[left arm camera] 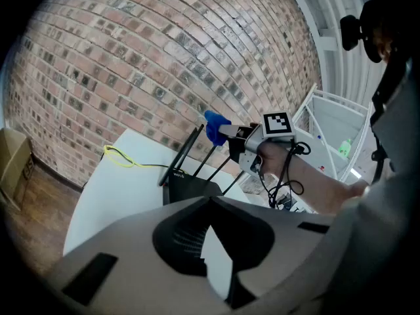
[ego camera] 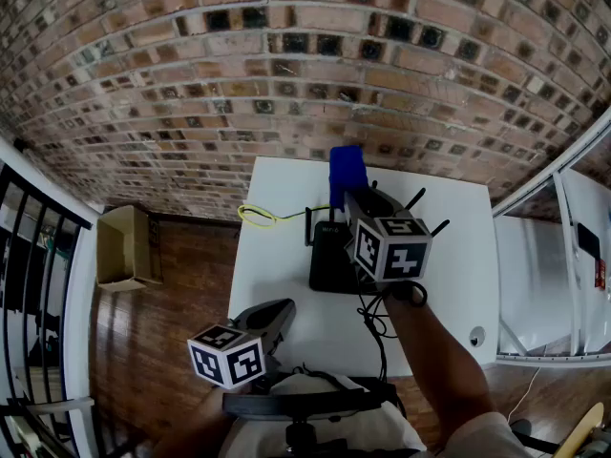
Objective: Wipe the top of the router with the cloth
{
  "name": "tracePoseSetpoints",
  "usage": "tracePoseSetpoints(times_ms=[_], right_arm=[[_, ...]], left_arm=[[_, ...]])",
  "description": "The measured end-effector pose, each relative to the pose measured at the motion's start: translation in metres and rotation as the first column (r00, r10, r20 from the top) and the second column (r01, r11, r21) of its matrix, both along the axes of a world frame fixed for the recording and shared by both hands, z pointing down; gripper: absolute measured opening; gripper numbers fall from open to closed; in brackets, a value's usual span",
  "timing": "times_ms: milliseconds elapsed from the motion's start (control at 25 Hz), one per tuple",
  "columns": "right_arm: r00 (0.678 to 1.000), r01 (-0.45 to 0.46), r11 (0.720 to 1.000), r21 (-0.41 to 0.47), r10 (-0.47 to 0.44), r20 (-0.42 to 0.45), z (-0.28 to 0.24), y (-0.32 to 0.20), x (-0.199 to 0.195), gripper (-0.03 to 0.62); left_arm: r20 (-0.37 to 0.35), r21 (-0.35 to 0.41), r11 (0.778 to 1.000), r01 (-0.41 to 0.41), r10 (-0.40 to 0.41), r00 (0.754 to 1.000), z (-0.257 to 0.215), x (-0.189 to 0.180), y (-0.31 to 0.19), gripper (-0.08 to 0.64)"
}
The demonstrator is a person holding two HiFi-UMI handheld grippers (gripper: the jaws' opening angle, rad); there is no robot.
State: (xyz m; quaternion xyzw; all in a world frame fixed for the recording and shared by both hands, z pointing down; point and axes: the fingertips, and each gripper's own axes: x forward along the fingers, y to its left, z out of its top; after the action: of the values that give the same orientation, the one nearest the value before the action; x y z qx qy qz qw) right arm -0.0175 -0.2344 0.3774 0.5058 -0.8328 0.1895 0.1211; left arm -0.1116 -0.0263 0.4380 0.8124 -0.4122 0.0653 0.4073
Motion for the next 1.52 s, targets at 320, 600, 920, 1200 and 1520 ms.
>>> tracePoseSetpoints(times_ms=[320,600,920,1200,1520], right_arm=[[0.999,-0.014,0.990,-0.137,0.008,-0.046,0.061,0.009,0.003,0.120],[0.991,0.007,0.975,-0.224,-0.036,-0.127,0.104,0.017,0.001,0.120],[0.969,-0.006,0.932,-0.363,-0.084,-0.233,0.166,0.031,0.008,0.120],[0.956,-0.012,0.915,-0.404,-0.108,-0.272,0.189,0.042,0.021,0.120],[0.973,0.010,0.958,-0.286,-0.075,-0.217,0.141,0.050,0.021,0.120]], left_arm=[[0.001,-0.007,1.000,0.015,-0.015,1.000,0.003,-0.008,0.002,0.030],[0.006,-0.008,1.000,0.015,-0.015,1.000,0.003,-0.010,0.002,0.029],[0.011,-0.014,0.999,0.034,-0.034,0.999,0.003,-0.021,0.005,0.029],[0.018,-0.010,0.999,0.050,-0.050,0.999,0.004,-0.027,0.005,0.029],[0.003,-0.015,0.999,0.038,-0.038,0.999,0.007,-0.026,0.006,0.029]])
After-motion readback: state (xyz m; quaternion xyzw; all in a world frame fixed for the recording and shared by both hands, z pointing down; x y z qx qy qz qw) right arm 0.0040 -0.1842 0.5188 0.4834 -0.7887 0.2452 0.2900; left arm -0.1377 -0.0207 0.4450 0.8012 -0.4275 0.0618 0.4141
